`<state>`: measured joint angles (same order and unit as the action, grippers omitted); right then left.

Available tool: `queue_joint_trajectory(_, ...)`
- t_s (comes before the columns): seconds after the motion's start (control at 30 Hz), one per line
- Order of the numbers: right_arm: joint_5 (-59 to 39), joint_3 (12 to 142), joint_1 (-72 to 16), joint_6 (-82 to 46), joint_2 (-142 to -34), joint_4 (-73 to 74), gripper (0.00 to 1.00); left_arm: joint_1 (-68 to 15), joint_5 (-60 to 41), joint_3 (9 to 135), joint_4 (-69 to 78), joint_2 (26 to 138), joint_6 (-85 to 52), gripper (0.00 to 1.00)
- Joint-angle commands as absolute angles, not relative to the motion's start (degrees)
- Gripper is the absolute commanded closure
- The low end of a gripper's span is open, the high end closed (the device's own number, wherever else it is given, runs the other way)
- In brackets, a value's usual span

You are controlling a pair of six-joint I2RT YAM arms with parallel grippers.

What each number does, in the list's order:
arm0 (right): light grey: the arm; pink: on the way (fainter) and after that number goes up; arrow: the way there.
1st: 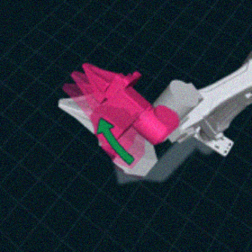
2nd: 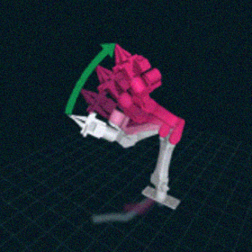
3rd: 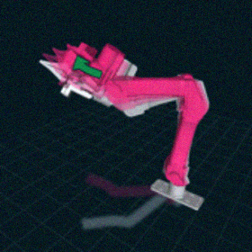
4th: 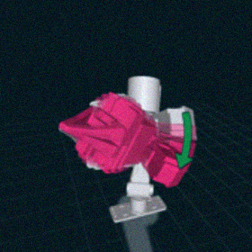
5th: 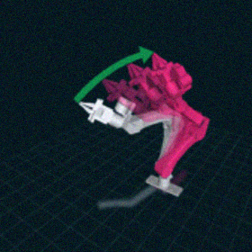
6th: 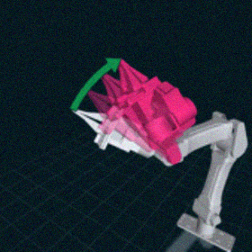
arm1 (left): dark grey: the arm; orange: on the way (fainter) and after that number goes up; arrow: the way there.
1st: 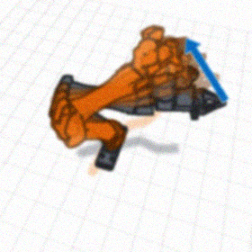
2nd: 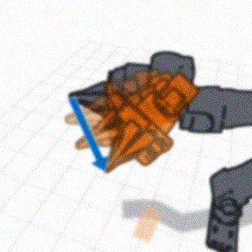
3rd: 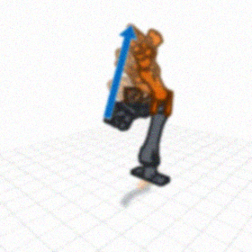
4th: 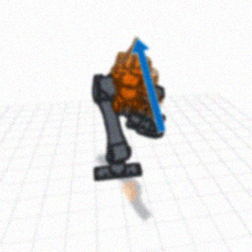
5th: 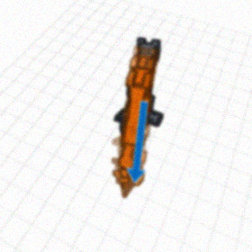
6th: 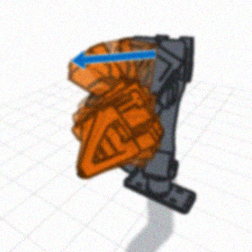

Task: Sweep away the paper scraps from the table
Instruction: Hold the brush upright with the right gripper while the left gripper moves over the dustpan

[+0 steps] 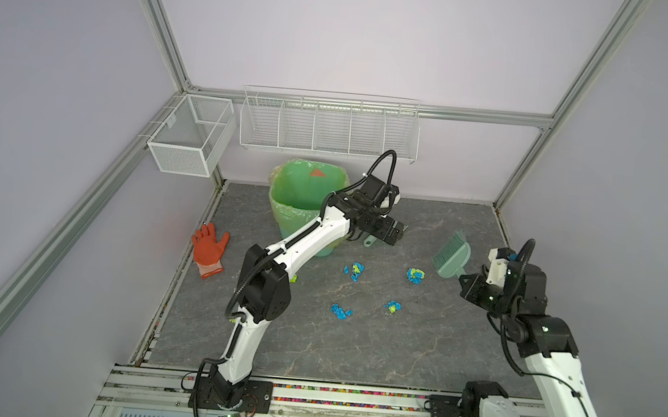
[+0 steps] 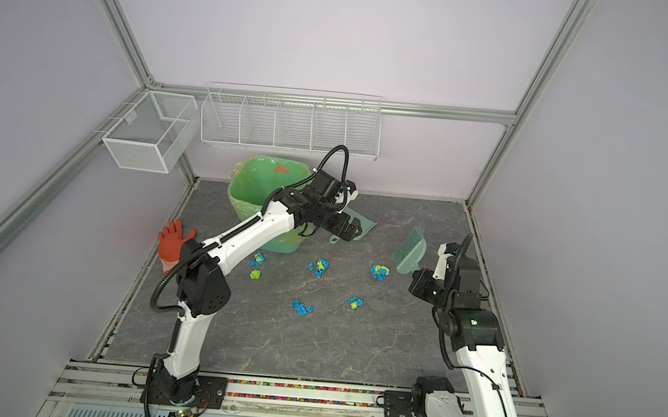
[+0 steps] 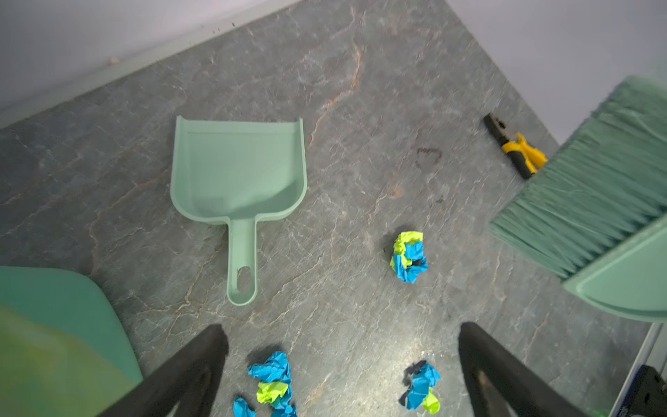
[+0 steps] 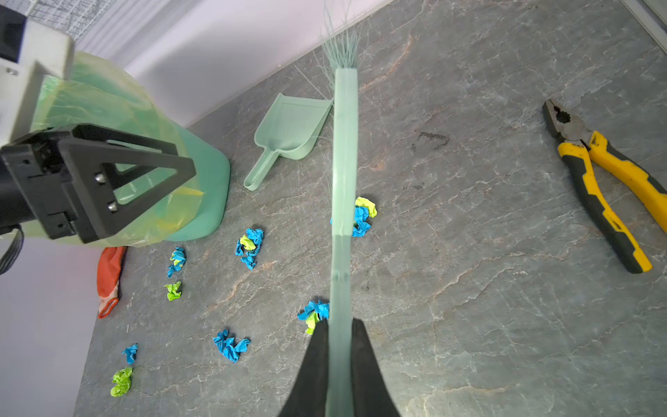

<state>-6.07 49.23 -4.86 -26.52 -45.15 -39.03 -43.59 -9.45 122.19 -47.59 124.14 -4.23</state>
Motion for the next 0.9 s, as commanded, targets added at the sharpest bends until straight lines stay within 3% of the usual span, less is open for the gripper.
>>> queue_joint_trajectory(0.0,-5.2,47.9,-4.6,-25.0,-44.4,-40.3,0.93,-44.1,-9.4,126.7,-55.0,127.6,-0.2,0.03)
queue_joint_trajectory(0.7,-4.8,45.9,-4.6,-25.1,-41.7,-41.8,0.93,-41.2,-0.7,137.1,-60.5,138.8,0.6,0.00)
queue_joint_trajectory(0.87,-4.7,45.5,-4.6,-25.4,-42.2,-41.1,0.93,-41.0,1.7,139.6,-61.6,141.6,1.0,0.05)
